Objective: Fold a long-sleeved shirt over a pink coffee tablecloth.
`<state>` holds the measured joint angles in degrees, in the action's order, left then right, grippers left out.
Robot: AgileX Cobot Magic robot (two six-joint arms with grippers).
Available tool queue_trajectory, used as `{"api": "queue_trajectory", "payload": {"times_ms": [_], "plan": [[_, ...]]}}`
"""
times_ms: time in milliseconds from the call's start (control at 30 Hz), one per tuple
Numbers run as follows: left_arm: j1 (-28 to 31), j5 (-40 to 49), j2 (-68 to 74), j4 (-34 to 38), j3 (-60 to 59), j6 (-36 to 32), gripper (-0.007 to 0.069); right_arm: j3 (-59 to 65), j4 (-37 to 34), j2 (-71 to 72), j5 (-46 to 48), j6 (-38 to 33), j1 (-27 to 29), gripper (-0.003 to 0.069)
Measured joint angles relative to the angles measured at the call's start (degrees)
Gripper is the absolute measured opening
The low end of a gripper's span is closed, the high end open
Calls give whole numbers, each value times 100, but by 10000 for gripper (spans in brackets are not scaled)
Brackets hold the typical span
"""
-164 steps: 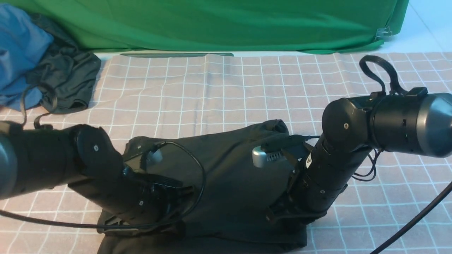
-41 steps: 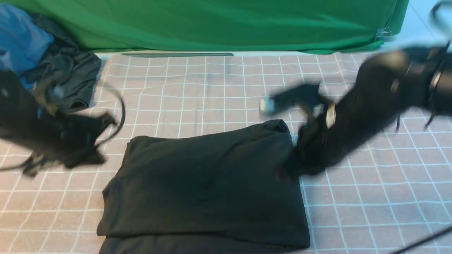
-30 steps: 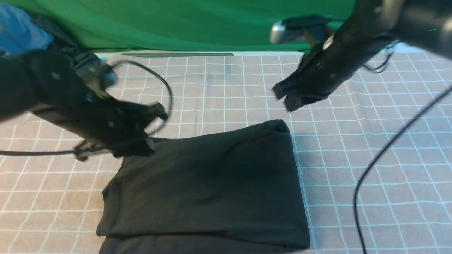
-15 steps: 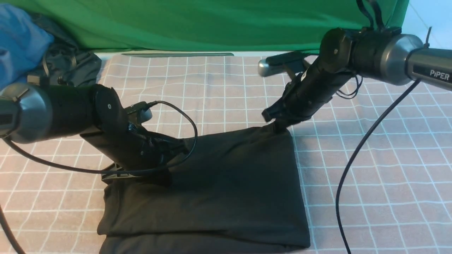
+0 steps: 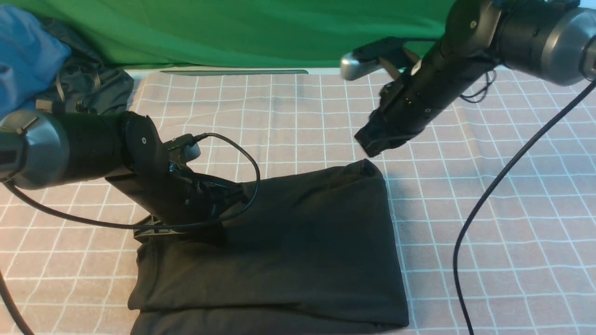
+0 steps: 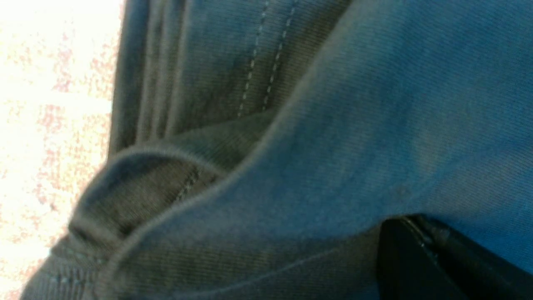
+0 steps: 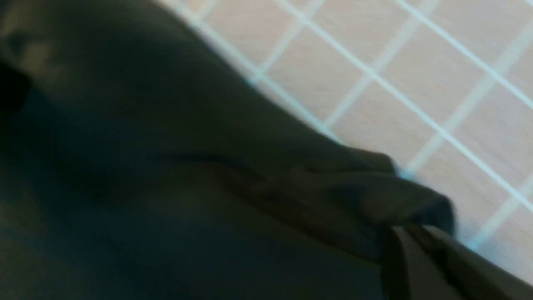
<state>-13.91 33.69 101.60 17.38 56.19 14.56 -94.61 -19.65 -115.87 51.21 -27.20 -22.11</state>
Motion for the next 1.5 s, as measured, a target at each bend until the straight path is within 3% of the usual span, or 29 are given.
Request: {"api": "queue_trajectory", "payload": {"times_ms": [100, 300, 433, 567, 633, 733, 800, 1500], "plan": [[0, 0, 0, 0, 0, 0, 13, 0, -3, -111, -7, -221, -81, 108], [0, 0, -6, 0, 0, 1, 13, 5, 3, -522, -301, -669, -295, 328], [0, -5, -6, 0, 0, 1, 13, 5, 7, -613, -499, -799, -353, 374], [0, -5, -6, 0, 0, 1, 13, 5, 38, -694, -579, -896, -353, 344], [0, -5, -6, 0, 0, 1, 13, 5, 54, -729, -590, -886, -353, 276], [0, -5, -6, 0, 0, -4, 13, 5, 68, -735, -572, -879, -355, 99], [0, -6, -6, 0, 0, -10, 13, 5, 96, -721, -572, -879, -355, 66], [-11, -158, 1, 23, 0, -36, 13, -83, -62, -485, -772, -862, 58, 83]]}}
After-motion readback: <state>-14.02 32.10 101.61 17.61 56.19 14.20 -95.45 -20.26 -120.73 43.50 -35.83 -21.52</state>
